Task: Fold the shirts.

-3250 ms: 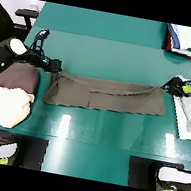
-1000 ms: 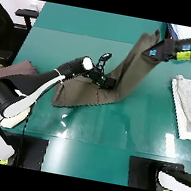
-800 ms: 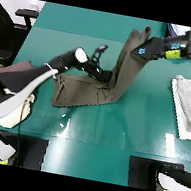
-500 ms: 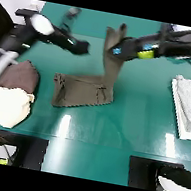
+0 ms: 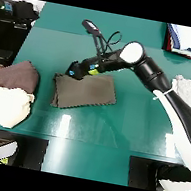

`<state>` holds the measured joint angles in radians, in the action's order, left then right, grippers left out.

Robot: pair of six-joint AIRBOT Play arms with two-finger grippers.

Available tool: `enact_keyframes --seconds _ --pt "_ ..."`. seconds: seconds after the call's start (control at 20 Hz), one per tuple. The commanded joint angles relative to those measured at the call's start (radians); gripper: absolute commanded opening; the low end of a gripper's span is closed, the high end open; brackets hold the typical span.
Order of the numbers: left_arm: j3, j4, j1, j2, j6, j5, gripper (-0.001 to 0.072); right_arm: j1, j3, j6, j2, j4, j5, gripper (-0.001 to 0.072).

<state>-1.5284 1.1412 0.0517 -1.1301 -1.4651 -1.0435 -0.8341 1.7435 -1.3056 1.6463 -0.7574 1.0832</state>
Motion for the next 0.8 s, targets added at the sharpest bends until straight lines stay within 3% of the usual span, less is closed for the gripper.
enact_keyframes --seconds 0.0,0.25,0.35,0.6,0.75 --pt "0.000 0.008 0.021 0.019 0.007 -0.044 0.0022 0.116 -0.051 -0.002 -0.002 -0.026 0.114 0.0490" --pt "0.001 0.004 0.021 0.019 0.019 -0.082 0.0022 0.387 -0.405 -0.084 -0.112 -0.151 0.082 0.0494" --pt "0.002 -0.022 0.021 0.018 0.018 -0.089 0.0022 0.469 -0.503 -0.086 -0.111 -0.148 0.052 0.0597" --pt "0.002 -0.041 -0.023 0.018 0.034 -0.089 0.0022 0.489 -0.553 -0.010 0.018 0.061 0.042 0.0591" --pt "0.002 -0.040 -0.070 0.014 0.034 -0.071 0.0022 0.431 -0.553 0.036 0.092 0.199 -0.009 0.0553"
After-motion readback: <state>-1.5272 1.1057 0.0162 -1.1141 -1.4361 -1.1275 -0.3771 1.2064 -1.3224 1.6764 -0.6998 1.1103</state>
